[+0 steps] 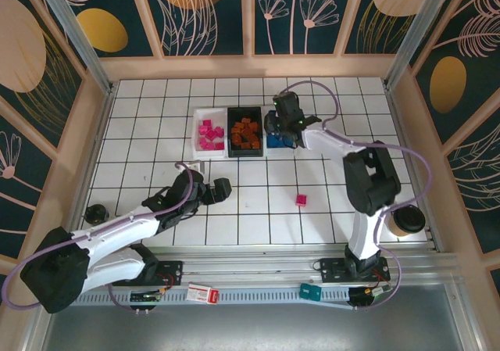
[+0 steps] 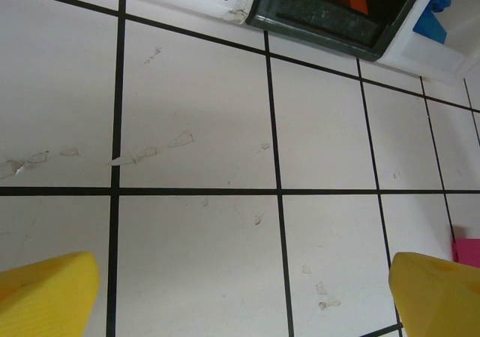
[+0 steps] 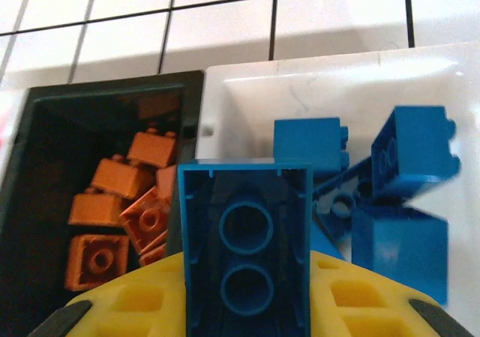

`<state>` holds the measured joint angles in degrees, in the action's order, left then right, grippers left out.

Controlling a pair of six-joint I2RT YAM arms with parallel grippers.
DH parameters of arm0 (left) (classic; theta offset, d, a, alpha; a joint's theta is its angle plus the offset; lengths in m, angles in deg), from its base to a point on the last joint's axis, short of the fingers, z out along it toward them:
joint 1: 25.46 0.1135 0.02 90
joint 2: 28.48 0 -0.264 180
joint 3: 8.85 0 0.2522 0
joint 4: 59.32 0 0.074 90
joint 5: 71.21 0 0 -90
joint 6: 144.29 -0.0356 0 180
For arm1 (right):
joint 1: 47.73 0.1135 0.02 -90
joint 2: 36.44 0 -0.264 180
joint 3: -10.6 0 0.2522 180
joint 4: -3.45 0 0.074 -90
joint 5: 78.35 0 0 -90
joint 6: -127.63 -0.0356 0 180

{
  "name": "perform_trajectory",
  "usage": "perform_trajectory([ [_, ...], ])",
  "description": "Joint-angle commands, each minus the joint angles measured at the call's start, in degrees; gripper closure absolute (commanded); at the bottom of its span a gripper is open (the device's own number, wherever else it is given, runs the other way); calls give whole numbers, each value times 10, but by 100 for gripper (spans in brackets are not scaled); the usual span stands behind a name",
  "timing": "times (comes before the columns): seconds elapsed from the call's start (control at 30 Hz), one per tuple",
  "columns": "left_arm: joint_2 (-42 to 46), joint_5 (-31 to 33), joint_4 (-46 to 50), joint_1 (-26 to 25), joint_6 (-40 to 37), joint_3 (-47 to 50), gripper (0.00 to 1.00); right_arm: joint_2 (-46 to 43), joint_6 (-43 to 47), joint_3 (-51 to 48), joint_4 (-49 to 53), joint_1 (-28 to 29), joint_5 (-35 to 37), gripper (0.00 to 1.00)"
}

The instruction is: Sort the legos into containers by color

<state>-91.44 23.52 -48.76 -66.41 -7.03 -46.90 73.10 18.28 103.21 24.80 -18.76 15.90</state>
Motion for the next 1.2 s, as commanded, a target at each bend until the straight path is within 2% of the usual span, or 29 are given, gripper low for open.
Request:
perform_trajectory([
  [0.0,13,-1,16,-2,10,-6,1,36,6,60,17,-12,-14,69],
  [0.1,18,1,23,-2,8,-8,1,60,2,92,29,-16,-20,49],
  [0.2,23,5,32,-2,6,-14,1,58,4,102,37,-17,-14,40],
  [0.37,42,17,54,-2,-2,-29,1,-14,-3,49,29,-15,-7,38],
  [0.6,100,51,101,-2,-12,-50,1,-184,-29,-149,36,5,2,37],
  [0.83,166,87,135,-3,-15,-50,1,-371,-86,-356,96,21,0,36],
  [0.93,181,98,141,-2,-18,-45,1,-432,-120,-412,133,45,-4,35],
  [1.03,183,103,143,-2,-16,-40,1,-461,-147,-445,157,67,0,33],
  [1.17,180,101,135,-3,-11,-34,1,-441,-160,-468,159,87,19,33],
])
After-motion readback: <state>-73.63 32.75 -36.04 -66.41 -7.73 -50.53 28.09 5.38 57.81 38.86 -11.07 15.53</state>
